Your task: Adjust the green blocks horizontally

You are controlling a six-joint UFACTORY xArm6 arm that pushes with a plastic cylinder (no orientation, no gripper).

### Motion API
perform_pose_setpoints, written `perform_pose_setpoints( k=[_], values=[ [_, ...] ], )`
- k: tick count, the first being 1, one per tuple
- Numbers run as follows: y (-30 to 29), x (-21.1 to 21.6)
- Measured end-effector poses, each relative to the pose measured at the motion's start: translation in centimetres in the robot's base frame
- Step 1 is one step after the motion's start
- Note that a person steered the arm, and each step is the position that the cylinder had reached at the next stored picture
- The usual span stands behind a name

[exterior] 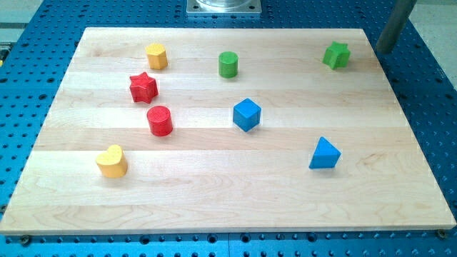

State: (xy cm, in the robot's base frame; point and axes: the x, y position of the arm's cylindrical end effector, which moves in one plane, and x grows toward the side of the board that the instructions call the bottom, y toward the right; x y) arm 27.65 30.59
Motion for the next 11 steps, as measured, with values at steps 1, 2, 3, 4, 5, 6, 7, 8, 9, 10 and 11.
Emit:
perform_pose_setpoints(
  k=[1, 2, 3, 4, 5, 6, 7, 8, 9, 10, 11],
  values=[
    [-6.2, 2.2],
    [-12.6, 2.4],
    [-19.2, 8.6],
    [-27.4, 8.3],
    [-27.3, 5.1],
    [-29.5, 10.1],
    [-33.0, 8.0],
    [-30.4, 6.9],
    [-27.9, 5.8],
    [-29.1, 7.7],
    [-33.0, 6.5]
  ],
)
